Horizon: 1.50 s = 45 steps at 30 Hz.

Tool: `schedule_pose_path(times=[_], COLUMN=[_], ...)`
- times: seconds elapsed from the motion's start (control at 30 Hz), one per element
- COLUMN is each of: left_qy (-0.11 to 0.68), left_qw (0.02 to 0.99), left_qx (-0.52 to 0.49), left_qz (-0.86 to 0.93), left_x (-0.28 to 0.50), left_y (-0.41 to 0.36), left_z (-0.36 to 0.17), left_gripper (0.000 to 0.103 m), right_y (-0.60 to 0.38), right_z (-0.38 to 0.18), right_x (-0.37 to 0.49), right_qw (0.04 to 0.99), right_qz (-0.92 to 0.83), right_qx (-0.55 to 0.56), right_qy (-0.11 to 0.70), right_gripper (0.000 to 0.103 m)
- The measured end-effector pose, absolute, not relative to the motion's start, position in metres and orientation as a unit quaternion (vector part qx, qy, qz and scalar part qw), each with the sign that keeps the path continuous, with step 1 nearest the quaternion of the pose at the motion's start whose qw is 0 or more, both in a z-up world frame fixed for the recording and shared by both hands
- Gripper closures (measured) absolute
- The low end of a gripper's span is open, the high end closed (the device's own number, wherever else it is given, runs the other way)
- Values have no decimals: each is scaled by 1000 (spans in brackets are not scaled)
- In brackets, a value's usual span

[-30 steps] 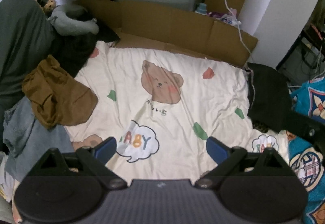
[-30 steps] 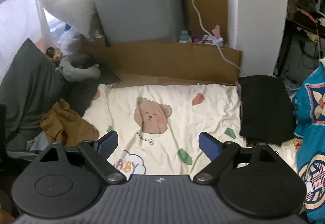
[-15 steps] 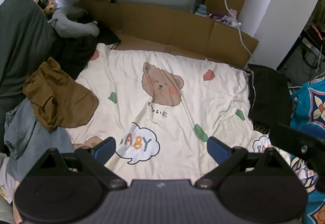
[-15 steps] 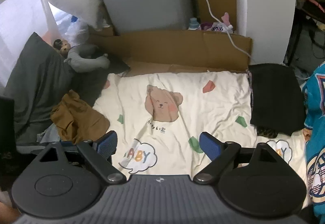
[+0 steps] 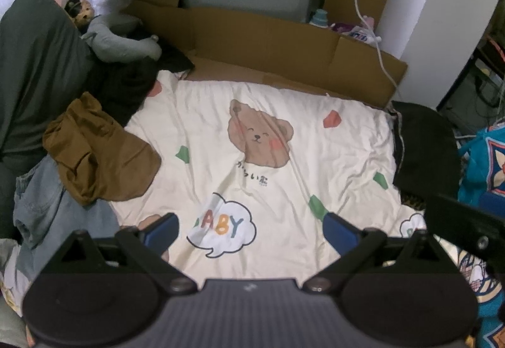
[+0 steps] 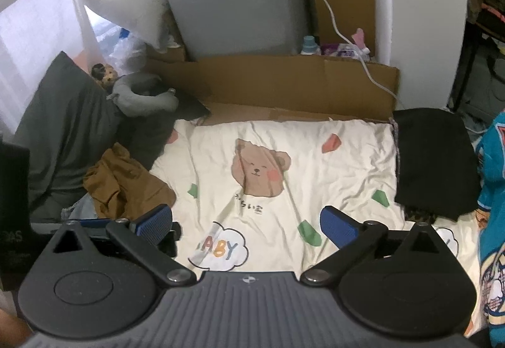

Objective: Fold clothes
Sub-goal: 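Move both tools over the bed toward the brown garment on the clothes pile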

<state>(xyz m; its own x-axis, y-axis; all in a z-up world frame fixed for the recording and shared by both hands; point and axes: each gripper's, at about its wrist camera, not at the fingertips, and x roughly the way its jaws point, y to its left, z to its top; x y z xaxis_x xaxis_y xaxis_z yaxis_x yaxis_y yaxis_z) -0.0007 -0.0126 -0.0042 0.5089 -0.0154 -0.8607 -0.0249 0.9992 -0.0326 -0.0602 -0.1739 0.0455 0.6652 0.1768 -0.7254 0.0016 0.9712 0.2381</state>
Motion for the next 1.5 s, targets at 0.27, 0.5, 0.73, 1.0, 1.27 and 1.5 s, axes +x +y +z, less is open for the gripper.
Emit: schedule_pose_path(times=[0.27,0.5,0.73,1.0,1.27,1.5], left_qy=[484,464,455,470,471,444], left_qw=[874,882,886,878,877,890], left_qx=[-46,-75,-62,-52,-52,-65], left_qz=[15,41,66,70,74,79], left_x=[6,18,31,39,53,69], left_y=[3,24,37,43,57,71], left_z=[5,18,18,10,4,6], left_gripper=[4,3,3,3,3,4], right_y=[-173,-180,-181,-183,-186,-189], right_z=[48,54,55,53,33,15], right_x=[-60,-62,-63,-57,-47,-40], right_qw=[907,906,911,913,907,906], right_qz=[33,29,24,30,34,52], right_qx=[115,135,133,139,149,147], right_qy=[405,400,389,383,393,392], right_gripper=[0,0,2,2,2,2])
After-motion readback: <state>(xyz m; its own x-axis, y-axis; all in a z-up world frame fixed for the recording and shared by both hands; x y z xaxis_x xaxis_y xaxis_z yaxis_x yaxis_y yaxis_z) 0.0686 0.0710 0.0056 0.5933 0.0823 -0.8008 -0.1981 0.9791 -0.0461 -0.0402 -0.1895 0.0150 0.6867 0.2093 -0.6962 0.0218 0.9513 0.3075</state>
